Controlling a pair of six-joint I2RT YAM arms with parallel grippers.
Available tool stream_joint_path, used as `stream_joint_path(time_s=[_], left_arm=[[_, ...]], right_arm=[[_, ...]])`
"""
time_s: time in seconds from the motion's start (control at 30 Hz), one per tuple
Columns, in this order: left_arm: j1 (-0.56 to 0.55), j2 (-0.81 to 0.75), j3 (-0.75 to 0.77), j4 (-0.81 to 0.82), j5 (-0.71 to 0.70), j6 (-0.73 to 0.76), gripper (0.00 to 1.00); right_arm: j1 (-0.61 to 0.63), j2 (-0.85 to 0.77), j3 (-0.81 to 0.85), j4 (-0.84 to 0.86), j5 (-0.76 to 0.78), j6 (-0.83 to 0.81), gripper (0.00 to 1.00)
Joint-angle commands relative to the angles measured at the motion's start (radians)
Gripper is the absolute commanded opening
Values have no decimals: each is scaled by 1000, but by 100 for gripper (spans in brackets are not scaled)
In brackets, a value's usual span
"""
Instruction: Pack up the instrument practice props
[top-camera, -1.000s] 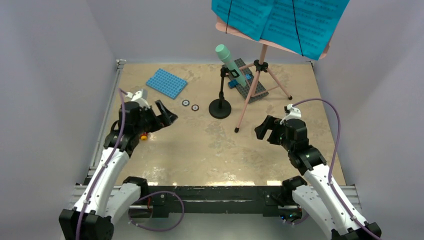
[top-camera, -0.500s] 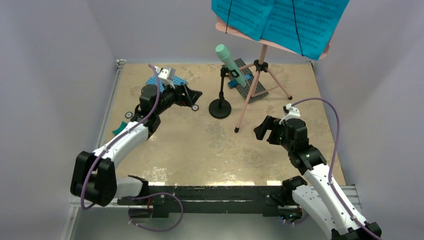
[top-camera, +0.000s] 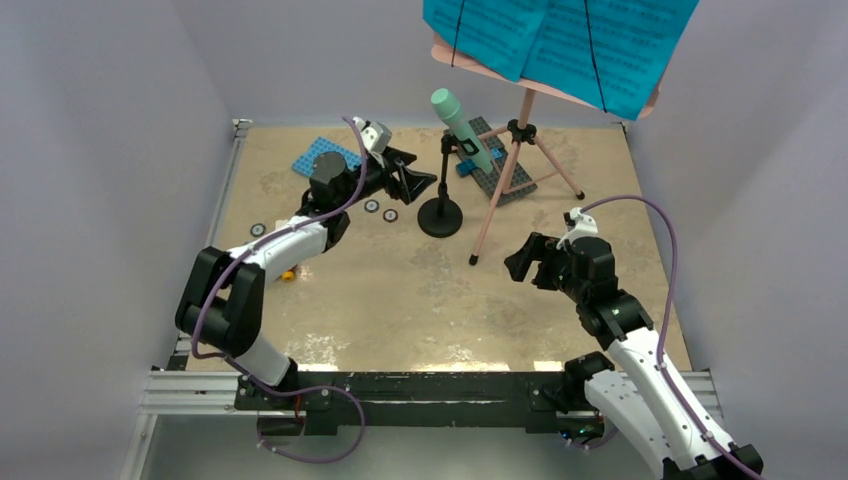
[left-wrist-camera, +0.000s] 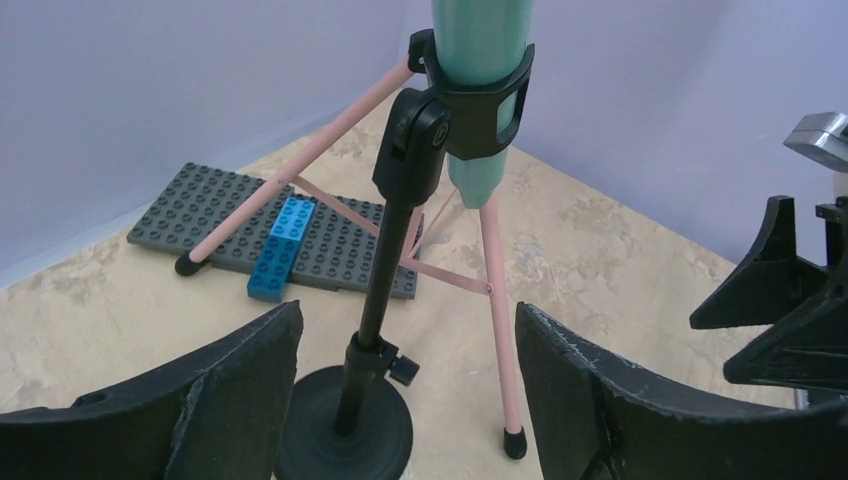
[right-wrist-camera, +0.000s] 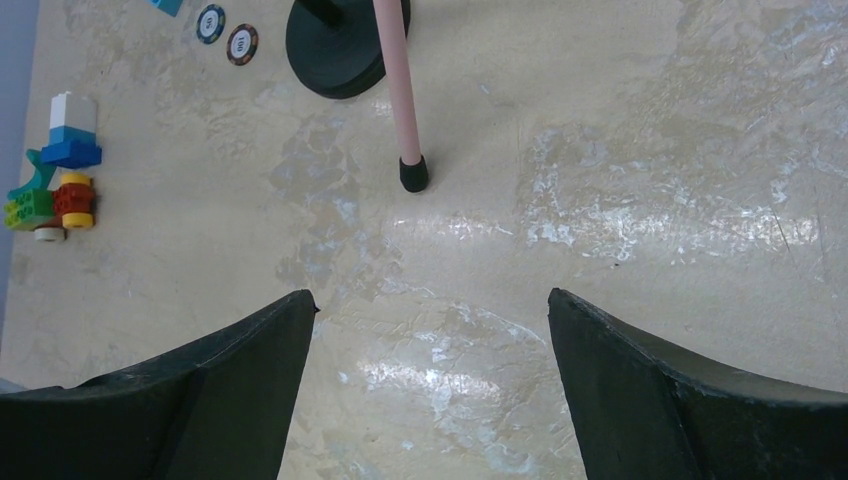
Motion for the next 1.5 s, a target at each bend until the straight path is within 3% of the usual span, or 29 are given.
stream_joint_path(time_s=[0.0, 0.33, 0.6, 1.0, 1.17, 1.33, 1.47], left_arm=[[-33, 58, 103, 81, 39, 113, 79], [-52, 200, 214, 69, 31, 182, 66], [-52, 278, 279, 106, 42, 170, 49], [-54, 319, 320, 138, 58, 147, 40], [-54, 316, 304, 140, 69, 145, 25], [-55, 246, 247, 131, 60, 152, 0], [-57, 134, 166, 105, 10, 149, 0]], right_arm=[[3, -14, 31, 31, -29, -7, 91], [3, 6, 13, 55, -33, -4, 91], [3, -1, 15, 47, -28, -4, 91], [3, 4, 7, 51, -31, 0, 91], [3, 5, 9, 51, -34, 1, 91], [3, 0, 20, 49, -32, 0, 91], [3, -11, 28, 47, -49, 2, 90]])
